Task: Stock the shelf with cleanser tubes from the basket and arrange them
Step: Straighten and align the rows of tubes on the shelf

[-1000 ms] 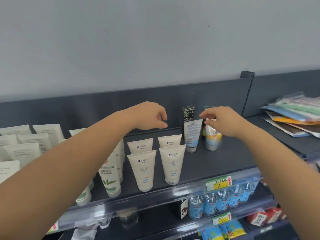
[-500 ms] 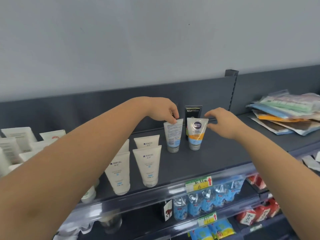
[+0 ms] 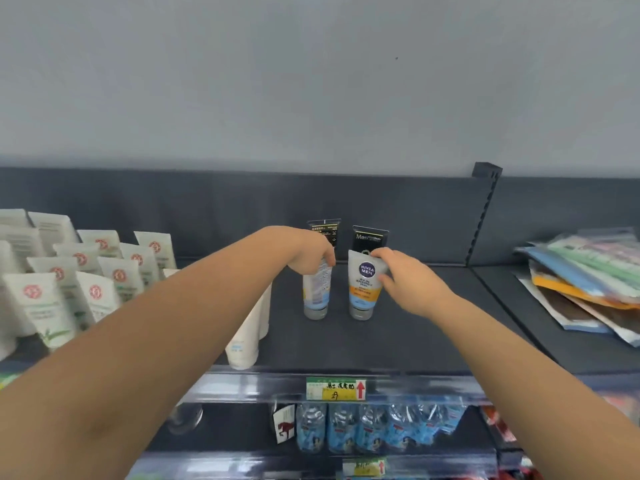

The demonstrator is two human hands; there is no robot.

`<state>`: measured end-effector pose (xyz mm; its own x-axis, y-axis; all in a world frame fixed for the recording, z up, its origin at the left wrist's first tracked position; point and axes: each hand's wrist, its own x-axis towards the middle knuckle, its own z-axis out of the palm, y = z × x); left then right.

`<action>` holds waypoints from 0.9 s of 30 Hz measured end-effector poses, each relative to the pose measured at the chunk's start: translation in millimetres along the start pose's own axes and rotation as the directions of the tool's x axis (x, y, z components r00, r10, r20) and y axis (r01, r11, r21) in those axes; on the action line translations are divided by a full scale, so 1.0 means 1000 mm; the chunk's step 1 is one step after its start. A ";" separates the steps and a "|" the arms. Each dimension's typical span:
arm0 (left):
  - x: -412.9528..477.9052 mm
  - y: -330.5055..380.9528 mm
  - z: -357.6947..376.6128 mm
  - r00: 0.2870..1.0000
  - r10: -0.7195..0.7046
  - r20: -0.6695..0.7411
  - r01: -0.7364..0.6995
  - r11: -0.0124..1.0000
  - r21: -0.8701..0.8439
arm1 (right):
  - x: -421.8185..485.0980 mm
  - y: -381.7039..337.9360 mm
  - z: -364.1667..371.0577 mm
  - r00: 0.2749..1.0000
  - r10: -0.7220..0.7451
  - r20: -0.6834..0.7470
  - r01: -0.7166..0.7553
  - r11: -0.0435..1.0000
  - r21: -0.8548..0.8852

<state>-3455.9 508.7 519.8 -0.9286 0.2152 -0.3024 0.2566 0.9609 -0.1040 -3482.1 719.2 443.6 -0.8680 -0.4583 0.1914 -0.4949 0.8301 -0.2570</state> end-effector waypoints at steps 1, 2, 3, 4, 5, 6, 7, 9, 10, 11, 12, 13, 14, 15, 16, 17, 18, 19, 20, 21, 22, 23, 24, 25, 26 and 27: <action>0.001 0.001 0.000 1.000 -0.010 0.013 0.011 1.000 -0.003 | 0.001 0.001 -0.001 1.000 -0.007 -0.004 0.007 1.000 0.012; 0.001 0.002 0.000 1.000 -0.022 0.022 0.022 1.000 -0.004 | 0.002 0.001 -0.002 1.000 -0.010 -0.002 0.010 1.000 0.021; 0.003 0.001 0.000 0.999 -0.033 0.024 0.033 0.999 -0.006 | 0.002 0.001 -0.002 1.000 -0.016 -0.002 0.016 0.999 0.029; 0.004 0.001 0.000 0.999 -0.040 0.021 0.040 0.999 -0.009 | 0.002 0.001 -0.003 1.000 -0.018 0.002 0.018 0.999 0.036; 0.005 0.000 0.001 0.999 -0.042 0.006 0.042 0.999 -0.008 | 0.002 0.001 -0.004 1.000 -0.020 0.000 0.020 0.999 0.046; 0.006 -0.001 0.002 0.999 -0.041 -0.019 0.041 0.999 -0.001 | 0.001 0.001 -0.004 1.000 -0.019 -0.004 0.019 0.998 0.055; 0.008 -0.002 0.003 0.998 -0.033 -0.045 0.034 0.999 0.008 | 0.001 0.001 -0.004 1.000 -0.019 -0.011 0.019 0.998 0.065; 0.011 -0.005 0.005 0.995 -0.005 -0.101 0.008 1.000 0.025 | 0.000 0.000 -0.005 1.000 -0.016 -0.015 0.018 0.996 0.082; 0.011 -0.006 0.005 0.991 0.004 -0.130 0.001 0.999 0.034 | 0.000 0.000 -0.007 1.000 -0.018 -0.013 0.019 0.996 0.083; 0.012 -0.007 0.006 0.988 0.009 -0.153 -0.003 0.999 0.038 | 0.001 0.001 -0.009 1.000 -0.021 -0.007 0.022 0.997 0.075; 0.012 -0.008 0.008 0.987 0.016 -0.163 -0.010 0.999 0.040 | 0.002 0.003 -0.011 1.000 -0.021 0.002 0.021 0.998 0.067; 0.011 -0.008 0.009 0.988 0.020 -0.152 -0.015 0.999 0.032 | 0.002 0.005 -0.013 1.000 -0.019 0.011 0.018 0.998 0.067; 0.009 -0.008 0.010 0.991 0.020 -0.131 -0.018 1.000 0.017 | 0.002 0.007 -0.014 1.000 -0.015 0.022 0.013 0.997 0.080; 0.008 -0.008 0.011 0.994 0.018 -0.111 -0.019 1.000 -0.005 | 0.002 0.008 -0.016 0.999 -0.015 0.029 0.012 0.995 0.100; 0.006 -0.008 0.011 0.995 0.020 -0.099 -0.023 0.999 -0.031 | 0.001 0.009 -0.017 0.999 -0.018 0.039 0.013 0.993 0.117; 0.004 -0.008 0.012 0.996 0.024 -0.088 -0.029 0.998 -0.061 | -0.001 0.010 -0.019 0.998 -0.024 0.052 0.018 0.992 0.123; 0.002 -0.008 0.012 0.996 0.031 -0.079 -0.038 0.996 -0.086 | -0.003 0.010 -0.022 0.997 -0.031 0.069 0.023 0.993 0.118; -0.001 -0.007 0.013 0.997 0.039 -0.068 -0.046 0.994 -0.100 | -0.004 0.009 -0.025 0.996 -0.038 0.085 0.029 0.994 0.107; -0.004 -0.006 0.013 0.997 0.051 -0.055 -0.056 0.993 -0.103 | -0.006 0.008 -0.028 0.994 -0.044 0.103 0.034 0.995 0.096; -0.006 -0.005 0.013 0.997 0.061 -0.042 -0.065 0.993 -0.101 | -0.009 0.006 -0.031 0.991 -0.047 0.122 0.036 0.995 0.091; -0.008 -0.004 0.013 0.997 0.070 -0.030 -0.073 0.993 -0.094 | -0.011 0.005 -0.034 0.989 -0.048 0.141 0.035 0.995 0.093; -0.010 -0.003 0.013 0.997 0.080 -0.020 -0.082 0.993 -0.086 | -0.014 0.004 -0.037 0.986 -0.048 0.160 0.033 0.995 0.098; -0.013 -0.002 0.013 0.996 0.092 -0.013 -0.093 0.993 -0.078 | -0.017 0.002 -0.039 0.983 -0.047 0.178 0.029 0.994 0.101; -0.015 -0.002 0.013 0.995 0.100 -0.001 -0.100 0.992 -0.072 | -0.021 0.001 -0.041 0.981 -0.047 0.187 0.028 0.994 0.101; -0.017 -0.001 0.012 0.994 0.104 0.015 -0.103 0.992 -0.069 | -0.024 0.000 -0.042 0.981 -0.046 0.190 0.027 0.994 0.102; -0.018 -0.001 0.012 0.994 0.105 0.035 -0.102 0.993 -0.066 | -0.027 -0.002 -0.043 0.981 -0.044 0.190 0.024 0.994 0.107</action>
<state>-3435.9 501.3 514.0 -0.8866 0.3082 -0.3448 0.3317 0.9433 -0.0098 -3456.1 743.8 479.4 -0.8371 -0.5466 0.0194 -0.5175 0.7800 -0.3518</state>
